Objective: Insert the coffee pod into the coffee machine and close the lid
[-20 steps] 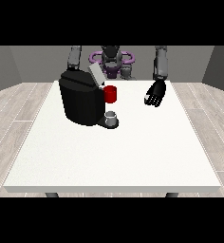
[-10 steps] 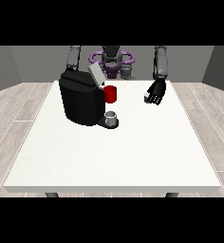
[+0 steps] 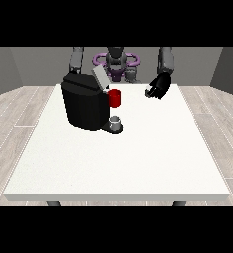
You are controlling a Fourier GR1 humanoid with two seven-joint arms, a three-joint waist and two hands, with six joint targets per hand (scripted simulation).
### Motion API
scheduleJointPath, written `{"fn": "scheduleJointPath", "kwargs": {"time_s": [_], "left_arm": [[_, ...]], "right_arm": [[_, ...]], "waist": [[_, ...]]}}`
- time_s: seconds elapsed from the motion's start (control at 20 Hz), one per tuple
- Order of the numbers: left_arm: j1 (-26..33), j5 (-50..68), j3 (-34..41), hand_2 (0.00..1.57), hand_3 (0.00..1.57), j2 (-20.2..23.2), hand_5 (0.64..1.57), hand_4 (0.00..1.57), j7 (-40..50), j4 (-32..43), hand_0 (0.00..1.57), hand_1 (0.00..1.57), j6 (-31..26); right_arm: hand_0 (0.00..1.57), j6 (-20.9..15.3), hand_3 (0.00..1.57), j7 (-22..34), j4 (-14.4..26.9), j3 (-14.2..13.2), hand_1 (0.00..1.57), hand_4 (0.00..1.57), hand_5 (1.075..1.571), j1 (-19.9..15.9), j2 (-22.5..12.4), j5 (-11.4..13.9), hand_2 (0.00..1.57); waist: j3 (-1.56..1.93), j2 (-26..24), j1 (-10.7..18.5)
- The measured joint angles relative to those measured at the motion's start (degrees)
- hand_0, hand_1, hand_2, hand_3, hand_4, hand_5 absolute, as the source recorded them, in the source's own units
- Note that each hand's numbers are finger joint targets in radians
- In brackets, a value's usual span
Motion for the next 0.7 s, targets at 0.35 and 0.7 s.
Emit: {"fn": "scheduleJointPath", "kwargs": {"time_s": [0.35, 0.7], "left_arm": [[-5.56, 1.23, 0.64, 1.40, 1.34, -0.35, 1.571, 0.56, 2.50, -3.82, 1.42, 1.42, -8.65], [-12.25, 1.59, 2.90, 1.42, 1.38, -1.94, 1.571, 0.54, 8.24, -3.92, 1.42, 1.42, -11.44]], "right_arm": [[0.00, -0.22, 0.00, -1.17, 3.72, -1.03, 0.00, 0.00, 1.571, -0.85, -0.69, 0.23, 0.00], [0.00, 0.80, 0.00, -1.07, 2.54, 0.97, 0.00, 0.00, 1.571, -1.88, 0.28, 0.78, 0.00]], "waist": [[0.00, -2.07, 0.43], [-0.01, -2.17, -3.25]]}}
